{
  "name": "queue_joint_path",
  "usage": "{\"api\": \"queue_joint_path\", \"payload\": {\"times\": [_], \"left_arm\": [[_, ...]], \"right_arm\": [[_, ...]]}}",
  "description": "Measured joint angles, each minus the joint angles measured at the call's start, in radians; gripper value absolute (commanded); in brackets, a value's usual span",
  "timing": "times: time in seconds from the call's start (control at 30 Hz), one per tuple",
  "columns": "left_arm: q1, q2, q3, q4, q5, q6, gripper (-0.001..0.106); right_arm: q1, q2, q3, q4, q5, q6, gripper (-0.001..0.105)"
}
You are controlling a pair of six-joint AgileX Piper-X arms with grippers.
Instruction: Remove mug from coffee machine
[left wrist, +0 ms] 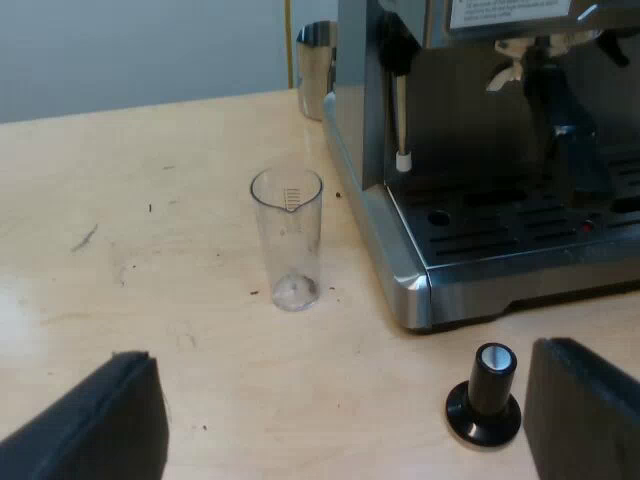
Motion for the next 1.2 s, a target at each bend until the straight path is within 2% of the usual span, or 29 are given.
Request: {"api": "queue_joint_path", "payload": {"times": [0.13, 0.37, 0.53, 1.2], "left_arm": [[0.0, 0.0, 0.059, -0.044, 0.0, 0.0, 0.077], [0.0, 0.002, 0.149, -0.049, 0.04, 0.0, 0.077], [0.0, 0.002, 0.15, -0.055, 0.06, 0.0, 0.077], [0.0, 0.002, 0.15, -0.055, 0.06, 0.006, 0.077]], "right_arm": [[0.0, 0.0, 0.048, 0.0, 0.0, 0.0, 0.044], [0.0, 0.0, 0.06, -0.009, 0.0, 0.0, 0.044], [0.0, 0.0, 0.06, -0.015, 0.0, 0.0, 0.044], [0.0, 0.0, 0.06, -0.014, 0.0, 0.0, 0.044]]}}
